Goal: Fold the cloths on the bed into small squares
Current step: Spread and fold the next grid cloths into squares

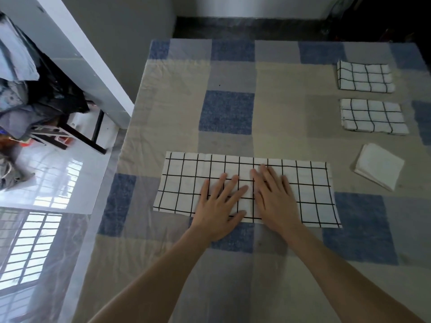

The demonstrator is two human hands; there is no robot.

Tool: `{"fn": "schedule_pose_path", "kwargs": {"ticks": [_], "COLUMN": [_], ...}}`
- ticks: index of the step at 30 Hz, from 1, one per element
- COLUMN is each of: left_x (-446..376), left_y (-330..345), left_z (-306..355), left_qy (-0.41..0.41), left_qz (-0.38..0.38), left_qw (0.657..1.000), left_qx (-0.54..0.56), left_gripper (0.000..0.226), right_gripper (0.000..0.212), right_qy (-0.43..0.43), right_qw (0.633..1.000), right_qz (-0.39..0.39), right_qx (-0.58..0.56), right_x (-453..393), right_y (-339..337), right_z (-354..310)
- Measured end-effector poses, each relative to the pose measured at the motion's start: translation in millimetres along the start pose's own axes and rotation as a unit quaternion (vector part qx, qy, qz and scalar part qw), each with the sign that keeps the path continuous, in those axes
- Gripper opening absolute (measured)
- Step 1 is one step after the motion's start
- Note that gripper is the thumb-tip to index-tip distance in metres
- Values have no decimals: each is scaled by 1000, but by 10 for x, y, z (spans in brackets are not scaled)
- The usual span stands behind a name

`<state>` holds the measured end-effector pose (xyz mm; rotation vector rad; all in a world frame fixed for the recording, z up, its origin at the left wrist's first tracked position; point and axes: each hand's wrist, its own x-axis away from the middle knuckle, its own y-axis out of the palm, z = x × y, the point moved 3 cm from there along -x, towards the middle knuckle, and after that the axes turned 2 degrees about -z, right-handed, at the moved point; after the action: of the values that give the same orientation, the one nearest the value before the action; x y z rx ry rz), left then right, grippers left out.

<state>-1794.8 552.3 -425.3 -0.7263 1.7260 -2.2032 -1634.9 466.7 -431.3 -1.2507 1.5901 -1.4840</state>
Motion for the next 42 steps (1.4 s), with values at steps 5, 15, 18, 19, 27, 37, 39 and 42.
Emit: {"fn": "schedule_pose_path", "kwargs": {"ticks": [5,15,18,19,27,37,39,42], "left_x": [83,876,791,672,-142,-144,-142,-145], "left_y": [-9,-124,-337,-419,-28,39,41,25], "left_z": [-205,-1789,-1575,-1345,279,253,245,254], "left_qy": [47,-211,-244,-205,51,61,59,59], "left_qz": [-4,36,100,115,13,-4,-2,-1], "left_qw": [999,976,961,968,999,998,998,998], "left_qx": [-17,52,89,84,-4,-14,-13,-7], "left_gripper": [56,59,62,61,58,69,73,79], "right_gripper": [56,58,58,58,59,58,58,59], "right_qy": [73,72,75,74,69,22,61,132], "right_qw": [997,997,997,997,997,1000,998,991], "right_qz": [15,31,31,30,25,-5,5,29], "right_qx": [-9,-21,-21,-21,-14,14,9,-3], "right_x": [91,93,99,99,101,309,415,550], "right_y": [-60,-99,-97,-94,-85,-117,-161,-235], "right_z": [370,338,330,333,355,815,1059,1378]}}
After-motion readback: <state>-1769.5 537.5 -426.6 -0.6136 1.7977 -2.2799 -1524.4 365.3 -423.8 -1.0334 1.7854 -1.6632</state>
